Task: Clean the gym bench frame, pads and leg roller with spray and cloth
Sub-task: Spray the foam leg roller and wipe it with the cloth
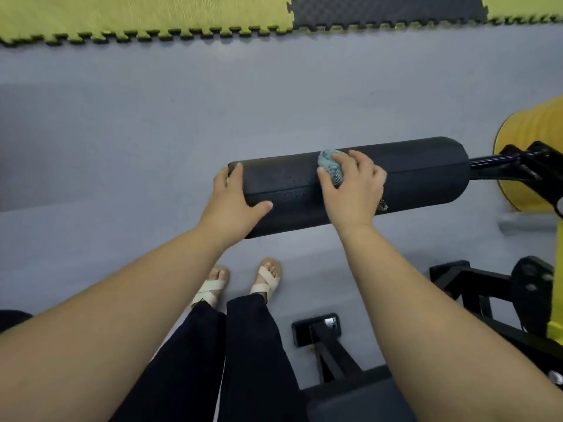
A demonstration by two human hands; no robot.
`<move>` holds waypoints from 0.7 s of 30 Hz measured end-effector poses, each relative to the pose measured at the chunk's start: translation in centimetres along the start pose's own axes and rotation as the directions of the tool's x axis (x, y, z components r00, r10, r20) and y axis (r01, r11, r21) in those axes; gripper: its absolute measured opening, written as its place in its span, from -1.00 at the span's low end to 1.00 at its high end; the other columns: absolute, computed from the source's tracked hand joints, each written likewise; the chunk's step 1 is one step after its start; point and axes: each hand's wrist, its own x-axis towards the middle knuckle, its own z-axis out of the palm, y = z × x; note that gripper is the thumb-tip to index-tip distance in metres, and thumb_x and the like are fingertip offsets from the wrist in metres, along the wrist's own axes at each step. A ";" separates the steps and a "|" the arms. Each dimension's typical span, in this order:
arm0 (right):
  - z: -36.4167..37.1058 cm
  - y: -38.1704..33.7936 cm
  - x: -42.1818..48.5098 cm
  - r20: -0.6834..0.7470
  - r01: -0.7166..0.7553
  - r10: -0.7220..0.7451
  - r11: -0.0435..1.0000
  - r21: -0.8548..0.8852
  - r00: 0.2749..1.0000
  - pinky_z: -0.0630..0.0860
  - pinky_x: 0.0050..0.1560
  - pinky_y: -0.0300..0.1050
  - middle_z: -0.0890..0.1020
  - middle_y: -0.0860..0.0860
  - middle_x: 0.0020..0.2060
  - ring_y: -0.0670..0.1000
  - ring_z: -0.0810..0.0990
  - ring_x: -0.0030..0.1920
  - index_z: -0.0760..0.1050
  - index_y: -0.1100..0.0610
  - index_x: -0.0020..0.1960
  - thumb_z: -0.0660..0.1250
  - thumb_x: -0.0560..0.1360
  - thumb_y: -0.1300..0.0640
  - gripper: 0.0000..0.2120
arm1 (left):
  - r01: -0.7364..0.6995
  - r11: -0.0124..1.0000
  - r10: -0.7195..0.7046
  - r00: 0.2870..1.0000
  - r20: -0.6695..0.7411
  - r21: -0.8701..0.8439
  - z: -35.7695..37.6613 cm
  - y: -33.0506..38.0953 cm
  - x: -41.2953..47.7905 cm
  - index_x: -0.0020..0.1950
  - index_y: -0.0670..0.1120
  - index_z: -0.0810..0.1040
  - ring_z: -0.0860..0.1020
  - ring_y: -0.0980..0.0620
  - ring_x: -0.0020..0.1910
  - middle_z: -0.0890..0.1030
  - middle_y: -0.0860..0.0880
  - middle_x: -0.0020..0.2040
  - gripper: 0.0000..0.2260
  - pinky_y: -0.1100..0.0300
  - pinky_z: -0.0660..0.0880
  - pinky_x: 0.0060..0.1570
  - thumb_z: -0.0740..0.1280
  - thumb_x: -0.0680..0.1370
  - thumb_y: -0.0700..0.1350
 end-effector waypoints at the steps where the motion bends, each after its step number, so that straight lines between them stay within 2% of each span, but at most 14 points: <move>1: 1.1 0.0 -0.2 -0.004 0.014 -0.014 0.997 -0.071 1.000 0.32 0.19 0.04 0.41 -0.01 0.32 0.14 0.29 0.26 0.48 -0.03 0.26 0.29 0.51 -0.09 -0.65 | -0.012 0.999 0.011 0.999 0.030 0.030 0.3 -0.4 0.4 0.55 -0.02 -0.06 0.12 -0.05 0.49 -0.08 0.01 0.54 -0.19 0.07 0.23 0.39 0.38 0.48 0.06; 3: 2.1 -0.1 -0.1 -0.072 -0.017 0.011 0.996 -0.084 0.997 0.35 0.12 0.11 0.46 0.01 0.26 0.18 0.35 0.21 0.51 -0.03 0.23 0.31 0.50 -0.04 -0.69 | -0.033 0.989 0.029 0.999 0.027 0.143 0.5 -1.0 0.9 0.55 -0.03 -0.08 0.13 -0.06 0.48 -0.08 0.01 0.54 -0.09 0.03 0.27 0.39 0.45 0.41 0.07; 5: 2.5 -0.7 0.3 -0.102 -0.034 0.028 0.998 -0.058 0.994 0.36 0.03 0.09 0.50 0.07 0.18 0.22 0.40 0.12 0.55 0.02 0.17 0.35 0.48 0.06 -0.74 | -0.052 0.968 0.057 0.998 -0.014 0.247 0.6 -1.2 1.3 0.54 -0.04 -0.05 0.18 -0.08 0.45 -0.02 0.00 0.52 -0.06 0.03 0.31 0.33 0.49 0.37 0.06; 7: 3.5 -2.8 -0.6 -0.066 0.170 -0.173 0.984 -0.061 0.983 0.40 -0.12 0.05 0.55 0.15 0.06 0.27 0.47 -0.04 0.58 0.08 0.08 0.39 0.39 0.16 -0.74 | -0.072 0.961 0.092 0.994 -0.064 0.269 0.5 -1.7 1.8 0.53 -0.05 0.00 0.25 -0.09 0.39 0.08 -0.01 0.48 -0.06 0.04 0.36 0.26 0.51 0.33 0.04; 9: 5.0 -5.2 -2.9 -0.017 0.457 -0.457 0.889 -0.023 0.889 0.45 -0.20 0.01 0.59 0.16 -0.04 0.24 0.50 -0.17 0.61 0.10 0.00 0.40 0.28 0.21 -0.71 | -0.110 0.968 0.134 0.986 -0.094 0.224 0.4 -2.4 2.3 0.51 -0.06 0.10 0.33 -0.08 0.34 0.16 -0.02 0.43 -0.09 0.05 0.40 0.20 0.53 0.30 0.00; 10: 5.3 -6.1 -4.0 0.004 0.547 -0.547 0.837 0.007 0.837 0.46 -0.19 0.01 0.60 0.14 -0.04 0.22 0.49 -0.16 0.62 0.10 0.01 0.39 0.27 0.21 -0.69 | -0.132 0.971 0.155 0.983 -0.102 0.200 0.3 -2.7 2.5 0.50 -0.06 0.14 0.37 -0.08 0.30 0.18 -0.02 0.41 -0.13 0.07 0.42 0.15 0.52 0.30 -0.02; 11: 5.6 -6.2 -4.5 0.025 0.601 -0.602 0.799 0.025 0.798 0.45 -0.17 -0.01 0.60 0.12 -0.02 0.19 0.47 -0.12 0.61 0.09 0.03 0.34 0.29 0.20 -0.68 | -0.148 0.971 0.169 0.980 -0.102 0.187 0.2 -2.9 2.6 0.48 -0.07 0.16 0.41 -0.08 0.27 0.19 -0.02 0.40 -0.15 0.08 0.42 0.10 0.52 0.29 -0.03; 13: 4.9 -4.4 -3.8 0.021 0.644 -0.644 0.764 -0.020 0.765 0.42 -0.16 -0.03 0.60 0.10 0.00 0.13 0.39 -0.05 0.59 0.07 0.06 0.22 0.32 0.16 -0.66 | -0.175 0.964 0.196 0.976 -0.090 0.201 0.0 -3.3 2.6 0.47 -0.07 0.18 0.40 -0.06 0.27 0.18 0.00 0.41 -0.11 0.07 0.43 0.10 0.56 0.25 0.02; 14: 4.4 -2.6 -2.8 0.009 0.641 -0.643 0.763 -0.085 0.766 0.40 -0.15 -0.03 0.59 0.11 0.01 0.12 0.36 -0.03 0.58 0.06 0.06 0.18 0.33 0.16 -0.65 | -0.185 0.961 0.205 0.976 -0.079 0.208 -0.1 -3.4 2.7 0.47 -0.06 0.17 0.38 -0.05 0.29 0.17 0.01 0.42 -0.08 0.05 0.43 0.13 0.57 0.24 0.05; 15: 3.7 -0.7 -1.8 -0.008 0.595 -0.603 0.789 -0.154 0.797 0.39 -0.13 -0.01 0.59 0.12 0.03 0.13 0.36 -0.01 0.56 0.06 0.06 0.19 0.33 0.18 -0.66 | -0.191 0.959 0.209 0.975 -0.068 0.208 -0.2 -3.5 2.7 0.47 -0.06 0.16 0.35 -0.04 0.32 0.15 0.02 0.43 -0.07 0.05 0.44 0.15 0.57 0.23 0.07; 16: 3.0 1.1 -0.8 -0.040 0.500 -0.518 0.842 -0.203 0.855 0.37 -0.10 0.02 0.58 0.13 0.04 0.16 0.38 0.00 0.55 0.06 0.07 0.22 0.35 0.20 -0.68 | -0.192 0.959 0.208 0.976 -0.056 0.206 -0.3 -3.5 2.8 0.47 -0.06 0.15 0.33 -0.03 0.34 0.13 0.03 0.45 -0.06 0.04 0.43 0.15 0.57 0.23 0.08; 18: 1.8 3.6 0.9 -0.122 0.209 -0.236 0.958 -0.199 0.964 0.37 -0.05 0.09 0.56 0.15 0.08 0.25 0.43 0.04 0.56 0.10 0.09 0.28 0.41 0.18 -0.73 | -0.182 0.962 0.193 0.980 -0.037 0.205 -0.3 -3.5 2.8 0.47 -0.05 0.13 0.33 -0.02 0.35 0.11 0.06 0.47 -0.06 0.05 0.43 0.12 0.56 0.24 0.09; 20: 1.8 3.2 1.4 -0.184 0.001 -0.027 0.990 -0.141 0.982 0.39 -0.05 0.09 0.55 0.19 0.07 0.31 0.45 0.02 0.57 0.17 0.07 0.25 0.47 0.07 -0.74 | -0.169 0.964 0.179 0.983 -0.031 0.206 -0.4 -3.4 2.9 0.47 -0.04 0.11 0.36 -0.02 0.33 0.10 0.09 0.48 -0.06 0.06 0.44 0.05 0.56 0.24 0.10; 21: 2.3 2.1 1.3 -0.202 -0.007 -0.021 0.990 -0.140 0.979 0.40 -0.09 0.07 0.56 0.21 0.03 0.32 0.47 -0.03 0.57 0.20 0.02 0.22 0.47 0.03 -0.71 | -0.157 0.966 0.167 0.985 -0.033 0.203 -0.4 -3.3 2.9 0.47 -0.03 0.11 0.38 -0.01 0.31 0.10 0.10 0.48 -0.06 0.07 0.43 0.02 0.56 0.25 0.10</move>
